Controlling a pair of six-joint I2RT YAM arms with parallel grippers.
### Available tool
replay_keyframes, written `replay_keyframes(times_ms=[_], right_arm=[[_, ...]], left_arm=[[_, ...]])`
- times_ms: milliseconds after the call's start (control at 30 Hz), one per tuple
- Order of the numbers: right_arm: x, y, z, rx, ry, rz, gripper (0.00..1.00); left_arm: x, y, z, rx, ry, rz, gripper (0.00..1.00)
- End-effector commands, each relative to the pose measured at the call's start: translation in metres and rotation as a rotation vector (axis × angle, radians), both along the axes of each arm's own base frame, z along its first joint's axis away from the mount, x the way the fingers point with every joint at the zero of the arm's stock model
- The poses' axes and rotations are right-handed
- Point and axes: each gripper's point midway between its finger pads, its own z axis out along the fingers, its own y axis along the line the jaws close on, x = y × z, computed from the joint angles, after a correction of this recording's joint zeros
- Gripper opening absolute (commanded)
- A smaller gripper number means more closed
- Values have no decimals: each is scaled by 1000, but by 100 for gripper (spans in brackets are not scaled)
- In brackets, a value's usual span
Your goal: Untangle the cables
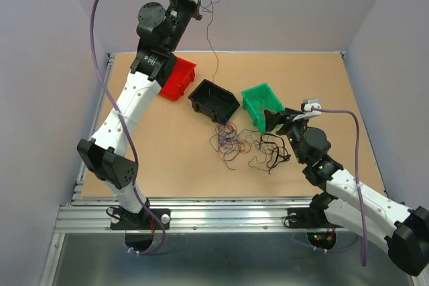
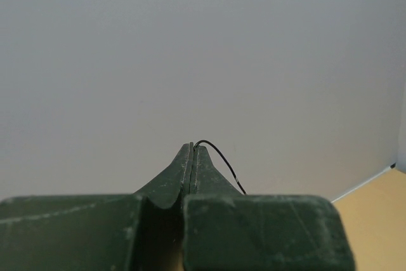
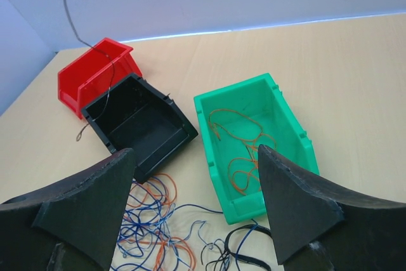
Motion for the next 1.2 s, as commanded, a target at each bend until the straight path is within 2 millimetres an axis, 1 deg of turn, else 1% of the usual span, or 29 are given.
replay_keyframes(times_ms=[0,167,200,300,367,500,667,833,867,933,1067,1167], right_arm=[[3,-6,14,16,-45,-33,83],[4,-3,13,14,-40,-23,83],[4,-3,12,11,-39,-23,83],[6,-1,12,10,-35,-19,83],[6,0,10,9,-31,-19,83],[6,1,10,11,-31,-12,83],[6,1,10,7,-31,-11,83],[6,0,10,6,-31,-16,83],[6,0,9,4,-30,-17,83],[6,0,9,4,-30,-16,83],[7,1,9,3,-28,-13,83],[7,2,8,1,-26,-10,83]], left_arm=[[-43,24,72,-68,-154,20,0],[-71,28,88,-104,-190,-27,0],[-73,28,88,-105,-194,-29,0],[-83,31,97,-122,-224,-26,0],[-85,33,102,-127,-235,-21,0],[-97,41,121,-149,-278,-5,0],[-106,48,137,-174,-317,14,0],[-107,53,153,-199,-351,39,0],[-111,55,159,-209,-365,38,0],[-117,54,165,-215,-378,24,0],[-129,49,171,-214,-398,-8,0],[-125,42,165,-206,-391,-15,0]])
